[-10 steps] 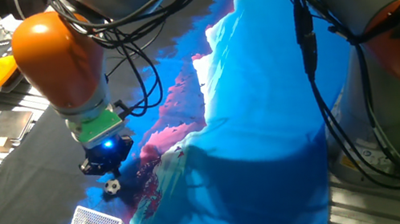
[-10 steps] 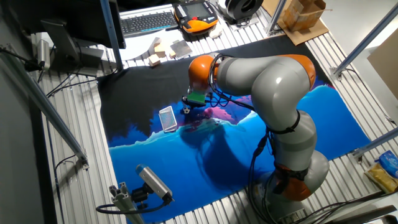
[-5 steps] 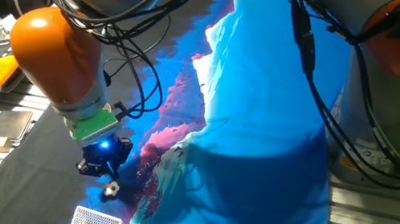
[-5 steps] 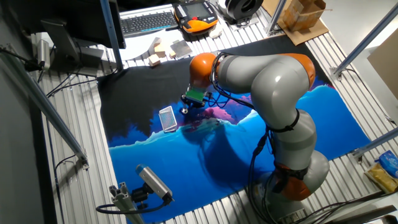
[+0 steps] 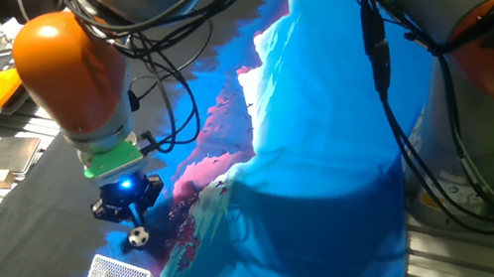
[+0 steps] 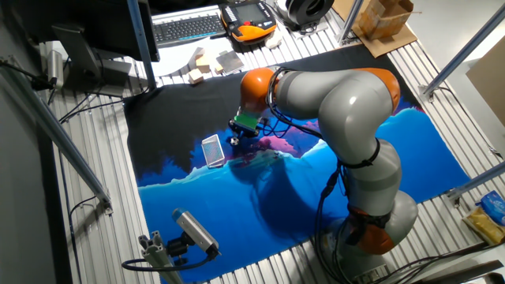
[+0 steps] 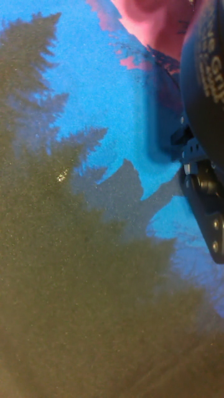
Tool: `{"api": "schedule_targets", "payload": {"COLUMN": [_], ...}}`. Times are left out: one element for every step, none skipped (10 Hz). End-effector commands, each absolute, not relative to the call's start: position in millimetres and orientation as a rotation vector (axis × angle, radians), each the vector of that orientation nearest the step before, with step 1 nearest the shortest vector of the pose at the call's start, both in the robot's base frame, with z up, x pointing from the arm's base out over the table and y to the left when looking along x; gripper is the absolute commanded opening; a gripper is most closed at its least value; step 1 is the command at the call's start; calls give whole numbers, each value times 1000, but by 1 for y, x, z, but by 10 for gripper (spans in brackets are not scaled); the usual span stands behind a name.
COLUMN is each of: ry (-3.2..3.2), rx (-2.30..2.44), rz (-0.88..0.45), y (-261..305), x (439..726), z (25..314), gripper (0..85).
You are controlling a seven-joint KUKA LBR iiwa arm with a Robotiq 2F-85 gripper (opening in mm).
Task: Push the soccer ball into the goal
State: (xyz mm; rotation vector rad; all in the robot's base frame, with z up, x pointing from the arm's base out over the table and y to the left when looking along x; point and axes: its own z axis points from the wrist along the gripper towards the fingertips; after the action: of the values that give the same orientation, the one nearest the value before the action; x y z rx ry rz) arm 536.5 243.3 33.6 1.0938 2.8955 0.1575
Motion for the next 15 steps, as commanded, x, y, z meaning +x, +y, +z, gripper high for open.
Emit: {"api": "schedule_targets", "payload": {"ry": [2893,2891,2889,2886,2888,2892,2896,2898,2902,2909,2911,2912,2916,2920,2925], "rx": [1110,1133,1150,1172,1178,1175,1166,1159,1147,1126,1111,1099,1088,1076,1058], "rz": [160,159,162,153,132,131,120,117,112,95,66,52,51,51,38], "y": [244,246,248,250,251,251,251,250,249,248,247,245,241,240,238], "x": [536,536,534,533,531,530,530,529,527,526,526,525,525,524,523], "z": [34,34,34,34,35,35,35,35,36,36,36,36,37,37,37], "gripper": [170,170,340,340,340,340,340,340,340,340,340,340,340,340,340]}}
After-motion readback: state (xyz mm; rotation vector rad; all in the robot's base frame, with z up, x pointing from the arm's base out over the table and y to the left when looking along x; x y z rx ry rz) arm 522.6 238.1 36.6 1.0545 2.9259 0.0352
